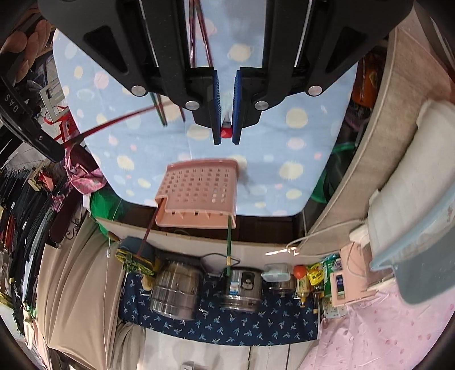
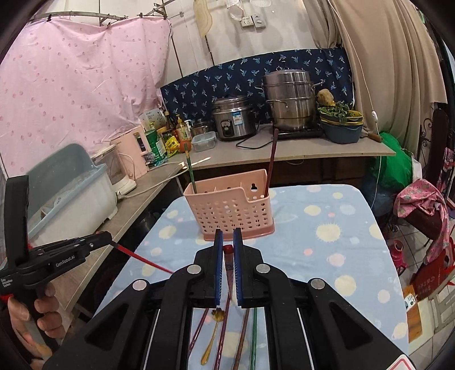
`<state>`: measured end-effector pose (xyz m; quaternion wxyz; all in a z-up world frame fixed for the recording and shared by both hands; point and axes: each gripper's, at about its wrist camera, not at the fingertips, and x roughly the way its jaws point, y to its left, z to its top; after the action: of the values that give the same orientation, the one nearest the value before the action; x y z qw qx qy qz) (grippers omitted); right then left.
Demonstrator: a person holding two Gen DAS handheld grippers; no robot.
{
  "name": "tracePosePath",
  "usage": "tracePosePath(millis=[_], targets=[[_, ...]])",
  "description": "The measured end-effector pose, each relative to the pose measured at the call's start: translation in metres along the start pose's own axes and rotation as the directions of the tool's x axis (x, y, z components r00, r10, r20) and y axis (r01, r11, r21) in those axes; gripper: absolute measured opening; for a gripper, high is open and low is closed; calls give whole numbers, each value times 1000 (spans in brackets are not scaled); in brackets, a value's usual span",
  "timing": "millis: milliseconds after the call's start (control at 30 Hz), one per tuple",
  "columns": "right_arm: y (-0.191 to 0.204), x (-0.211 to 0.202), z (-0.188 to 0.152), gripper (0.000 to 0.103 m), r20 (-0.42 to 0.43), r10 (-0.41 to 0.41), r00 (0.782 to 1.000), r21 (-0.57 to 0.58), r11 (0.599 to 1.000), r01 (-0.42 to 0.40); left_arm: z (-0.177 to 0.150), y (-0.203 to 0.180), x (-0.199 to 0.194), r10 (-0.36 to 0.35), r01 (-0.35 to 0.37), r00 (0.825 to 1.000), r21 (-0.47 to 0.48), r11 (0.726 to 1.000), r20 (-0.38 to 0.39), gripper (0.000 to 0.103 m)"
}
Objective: Organize utensils
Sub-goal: 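Lift both held chopsticks and carry them over the pink basket, then lower both chopsticks into the pink basket and open both tools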
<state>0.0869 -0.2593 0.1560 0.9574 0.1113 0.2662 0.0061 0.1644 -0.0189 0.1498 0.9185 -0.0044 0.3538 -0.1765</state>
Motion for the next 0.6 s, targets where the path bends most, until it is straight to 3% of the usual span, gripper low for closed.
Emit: tracePosePath(millis=[367, 600], targets=[[-1, 14, 84, 7, 113, 43, 993, -8, 999, -43, 93, -9, -3, -16, 16, 994, 3, 1000, 109, 7], [3, 30, 153, 7, 228, 82, 970, -3, 996, -84, 164, -22, -9, -19, 20, 973, 0, 1000, 231, 7]])
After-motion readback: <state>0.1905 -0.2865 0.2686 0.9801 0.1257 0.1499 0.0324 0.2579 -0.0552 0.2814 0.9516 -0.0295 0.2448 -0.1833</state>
